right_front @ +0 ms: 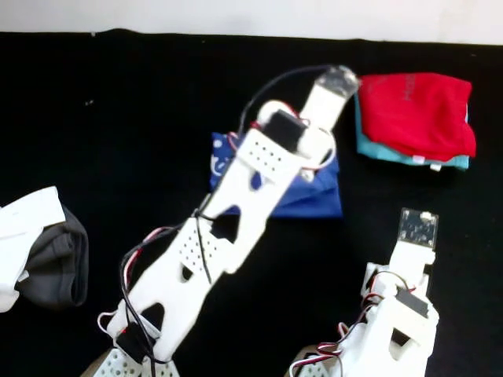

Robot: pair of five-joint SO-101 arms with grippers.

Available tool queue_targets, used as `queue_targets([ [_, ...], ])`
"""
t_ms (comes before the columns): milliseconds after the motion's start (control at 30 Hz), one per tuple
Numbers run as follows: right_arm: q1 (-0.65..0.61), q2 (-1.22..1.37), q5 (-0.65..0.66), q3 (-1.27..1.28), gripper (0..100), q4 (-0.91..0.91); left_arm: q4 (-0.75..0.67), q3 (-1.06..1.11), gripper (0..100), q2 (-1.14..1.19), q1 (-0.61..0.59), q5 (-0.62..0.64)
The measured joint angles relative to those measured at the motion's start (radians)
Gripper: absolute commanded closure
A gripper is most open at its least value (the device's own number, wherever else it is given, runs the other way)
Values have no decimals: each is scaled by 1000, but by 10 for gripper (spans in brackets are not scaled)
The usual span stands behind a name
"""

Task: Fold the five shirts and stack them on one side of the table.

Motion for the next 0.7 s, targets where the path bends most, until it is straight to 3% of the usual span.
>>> queue_targets([
  [367,0,0,0,0,991,0,-77,-5,991,158,-206,0],
  [533,0,0,0,0,991,0,-77,-5,991,196,-189,0],
  [700,0,0,0,0,991,0,-28,-5,991,199,-97,0],
])
